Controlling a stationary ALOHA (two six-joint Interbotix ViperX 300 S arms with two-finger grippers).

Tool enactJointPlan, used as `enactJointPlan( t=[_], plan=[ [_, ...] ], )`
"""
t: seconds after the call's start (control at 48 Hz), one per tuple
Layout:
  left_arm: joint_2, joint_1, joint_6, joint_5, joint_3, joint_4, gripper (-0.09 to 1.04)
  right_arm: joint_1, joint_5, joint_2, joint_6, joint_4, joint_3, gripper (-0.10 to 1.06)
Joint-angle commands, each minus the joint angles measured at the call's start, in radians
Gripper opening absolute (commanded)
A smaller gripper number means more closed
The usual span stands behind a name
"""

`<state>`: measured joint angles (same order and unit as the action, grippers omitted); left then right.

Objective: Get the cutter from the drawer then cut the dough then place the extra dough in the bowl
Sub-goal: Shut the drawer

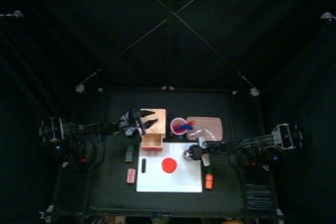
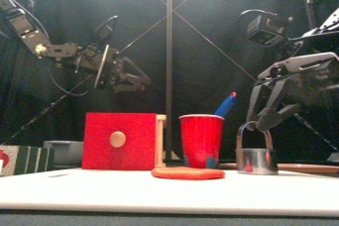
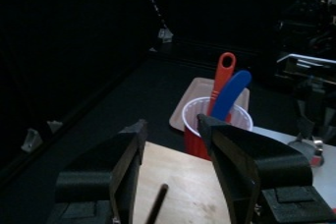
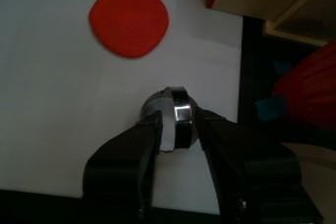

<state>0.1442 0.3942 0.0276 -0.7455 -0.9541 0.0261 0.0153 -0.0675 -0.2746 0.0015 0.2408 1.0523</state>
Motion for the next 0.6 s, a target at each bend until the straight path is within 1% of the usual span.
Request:
enactJointPlan(
  t=[0.021,0.167,0.25,0.354,0.458,0.5,0.604],
  plan=[
    [-0.011,0.055,-0.003,0.011,0.061,-0.057,0.83,0.002,0.009,-0.014,0.002,-0.018,-0.038,0.77],
    [-0.011,0.101,-0.002,0.075,0.104,-0.087,0.83,0.002,0.028,-0.021,-0.003,-0.014,-0.081,0.78],
    [-0.014,0.129,-0.002,0.124,0.132,-0.133,0.83,-0.003,0.028,-0.020,-0.012,-0.005,-0.109,0.78],
    [-0.023,0.158,-0.006,0.202,0.161,-0.186,0.83,-0.003,0.023,-0.003,-0.018,0.035,-0.146,0.78],
    [-0.040,0.176,-0.008,0.331,0.190,-0.213,0.83,-0.002,0.009,0.028,-0.012,0.066,-0.179,0.78],
    [-0.044,0.190,-0.006,0.416,0.210,-0.222,0.83,0.003,0.002,0.046,-0.009,0.071,-0.196,0.78],
    [-0.057,0.215,-0.005,0.575,0.259,-0.242,0.83,0.014,-0.009,0.091,-0.009,0.074,-0.229,0.78]
  ],
)
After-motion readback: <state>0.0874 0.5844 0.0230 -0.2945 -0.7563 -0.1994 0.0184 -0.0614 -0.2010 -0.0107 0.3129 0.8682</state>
